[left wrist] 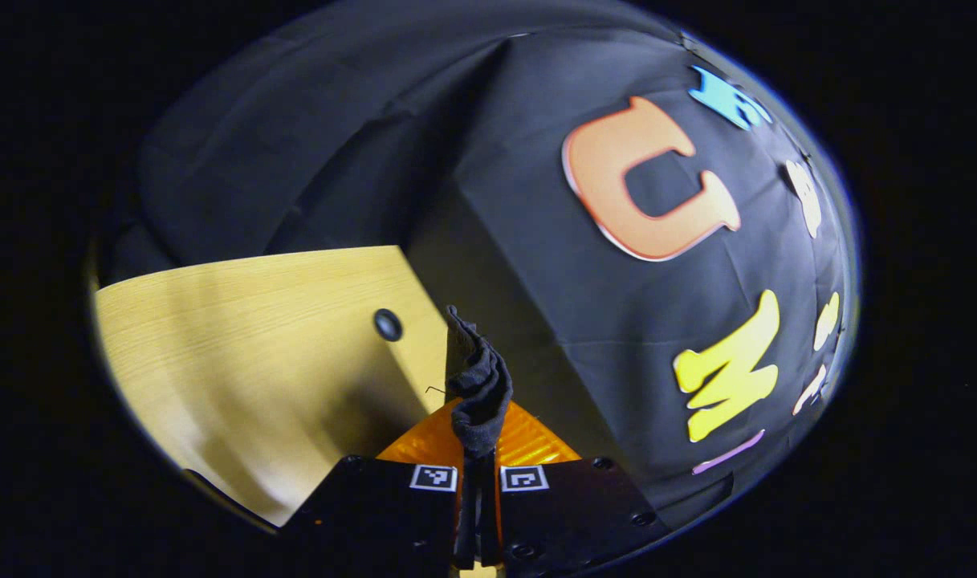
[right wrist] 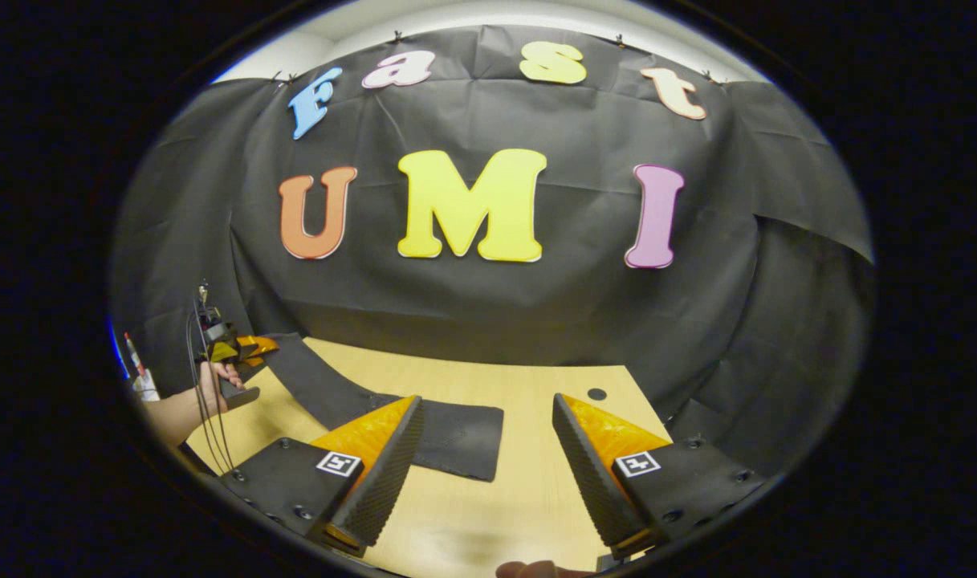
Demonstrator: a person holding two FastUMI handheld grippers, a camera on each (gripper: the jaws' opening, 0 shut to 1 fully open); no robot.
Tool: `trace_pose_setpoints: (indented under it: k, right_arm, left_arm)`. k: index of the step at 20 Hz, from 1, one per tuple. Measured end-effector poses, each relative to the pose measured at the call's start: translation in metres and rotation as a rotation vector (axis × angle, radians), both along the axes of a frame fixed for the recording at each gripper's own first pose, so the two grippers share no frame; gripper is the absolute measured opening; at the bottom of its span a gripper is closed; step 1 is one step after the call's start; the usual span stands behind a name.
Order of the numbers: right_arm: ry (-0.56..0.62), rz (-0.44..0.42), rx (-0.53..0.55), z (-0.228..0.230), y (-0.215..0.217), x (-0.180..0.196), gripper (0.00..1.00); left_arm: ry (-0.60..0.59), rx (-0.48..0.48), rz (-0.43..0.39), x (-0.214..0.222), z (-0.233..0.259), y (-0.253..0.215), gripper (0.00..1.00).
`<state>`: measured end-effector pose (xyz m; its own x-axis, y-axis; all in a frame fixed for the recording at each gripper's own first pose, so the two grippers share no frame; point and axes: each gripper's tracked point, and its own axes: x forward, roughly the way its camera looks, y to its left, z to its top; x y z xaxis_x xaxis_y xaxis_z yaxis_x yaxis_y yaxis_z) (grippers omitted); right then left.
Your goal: Grasp the waist and the cuffs of the jeans and fold them to make the two legs overlap; first hold the waist and fold one-third of the jeans toward the cuffs, then hold the cuffs and fold the remaining one-third in the same direction to finish folding.
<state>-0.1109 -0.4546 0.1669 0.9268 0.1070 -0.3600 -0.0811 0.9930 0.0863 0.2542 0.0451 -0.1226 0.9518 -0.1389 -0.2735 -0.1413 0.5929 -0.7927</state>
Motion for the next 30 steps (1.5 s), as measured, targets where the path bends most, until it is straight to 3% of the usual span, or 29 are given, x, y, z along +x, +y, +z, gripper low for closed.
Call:
trace_pose_setpoints:
  k: [4,7,12,16,21,26,28,30]
  right_arm:
    - [-0.026,-0.071,0.023,0.004,-0.031,-0.026,0.99]
    - [-0.030,-0.144,0.033,0.002,-0.063,-0.047,0.99]
    - [0.002,-0.272,0.043,-0.015,-0.110,-0.075,0.99]
    - [0.079,-0.335,0.046,-0.043,-0.135,-0.091,0.99]
    - [0.148,-0.318,0.027,-0.064,-0.144,-0.085,0.99]
    - [0.168,-0.255,0.026,-0.072,-0.133,-0.061,0.99]
    - [0.178,-0.230,0.034,-0.076,-0.123,-0.052,0.99]
    - [0.170,-0.206,0.036,-0.074,-0.114,-0.044,0.99]
  left_arm:
    - [-0.094,0.137,-0.136,-0.013,0.055,-0.085,0.06]
    - [-0.152,0.264,-0.261,-0.019,0.068,-0.174,0.06]
    - [-0.166,0.443,-0.432,-0.035,0.025,-0.293,0.06]
    - [-0.128,0.563,-0.515,-0.044,-0.038,-0.348,0.06]
    - [-0.029,0.653,-0.530,-0.050,-0.115,-0.374,0.06]
    - [0.013,0.649,-0.498,-0.051,-0.151,-0.379,0.07]
    - [0.018,0.632,-0.491,-0.054,-0.151,-0.382,0.11]
    - [0.018,0.647,-0.505,-0.059,-0.145,-0.384,0.22]
